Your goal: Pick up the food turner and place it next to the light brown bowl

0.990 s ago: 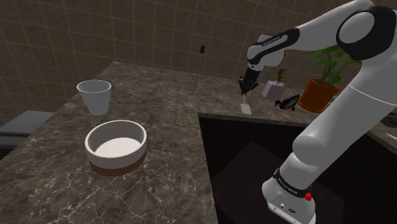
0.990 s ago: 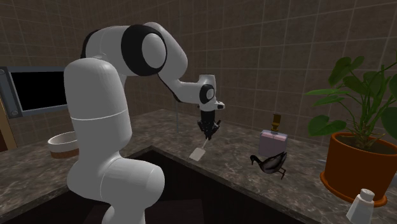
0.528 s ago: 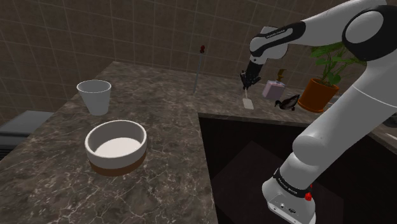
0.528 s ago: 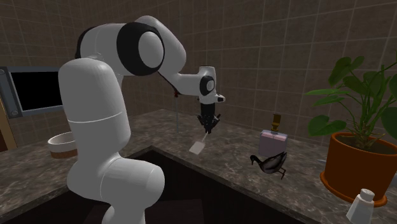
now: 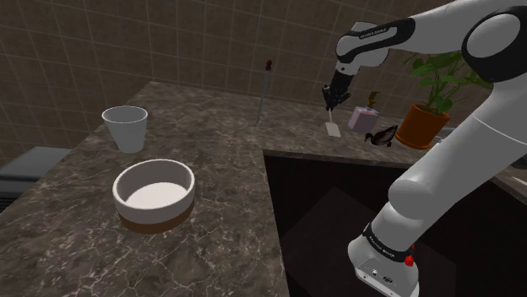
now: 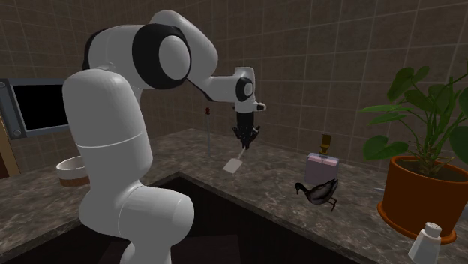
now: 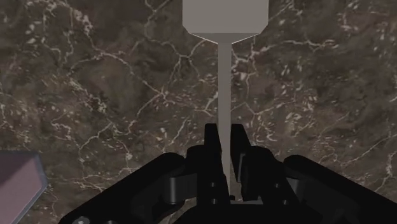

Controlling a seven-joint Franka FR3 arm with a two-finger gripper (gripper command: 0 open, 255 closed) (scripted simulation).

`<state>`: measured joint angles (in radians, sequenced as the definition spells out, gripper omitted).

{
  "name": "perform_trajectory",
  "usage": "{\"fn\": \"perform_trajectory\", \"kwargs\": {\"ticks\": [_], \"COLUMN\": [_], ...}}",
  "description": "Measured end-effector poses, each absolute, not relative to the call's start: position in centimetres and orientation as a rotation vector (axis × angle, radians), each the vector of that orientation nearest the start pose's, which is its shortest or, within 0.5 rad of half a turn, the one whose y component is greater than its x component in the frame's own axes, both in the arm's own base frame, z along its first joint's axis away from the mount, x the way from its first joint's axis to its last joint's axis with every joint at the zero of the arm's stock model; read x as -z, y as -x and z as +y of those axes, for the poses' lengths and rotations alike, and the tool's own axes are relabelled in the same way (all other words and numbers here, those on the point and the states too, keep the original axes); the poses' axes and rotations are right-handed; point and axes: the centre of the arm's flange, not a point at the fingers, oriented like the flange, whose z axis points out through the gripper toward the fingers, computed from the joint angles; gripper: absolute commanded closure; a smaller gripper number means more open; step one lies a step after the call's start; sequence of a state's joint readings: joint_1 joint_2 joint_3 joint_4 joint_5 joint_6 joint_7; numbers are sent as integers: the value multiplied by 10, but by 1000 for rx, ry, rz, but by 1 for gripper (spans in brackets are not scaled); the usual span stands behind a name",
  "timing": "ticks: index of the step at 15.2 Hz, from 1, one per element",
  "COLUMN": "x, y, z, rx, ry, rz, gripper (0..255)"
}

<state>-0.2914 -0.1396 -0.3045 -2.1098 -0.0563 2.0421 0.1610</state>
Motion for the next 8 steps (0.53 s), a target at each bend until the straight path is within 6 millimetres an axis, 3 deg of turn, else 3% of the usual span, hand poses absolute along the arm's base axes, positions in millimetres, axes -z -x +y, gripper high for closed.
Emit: {"fn": "perform_trajectory", "kwargs": {"ticks": [3, 8], "x": [-491, -493], "y": [-424, -416], "z": [-290, -234], "rx": [98, 98], "ry": [2954, 2954], "rz": [1131, 1129], "gripper": [255, 255]}}
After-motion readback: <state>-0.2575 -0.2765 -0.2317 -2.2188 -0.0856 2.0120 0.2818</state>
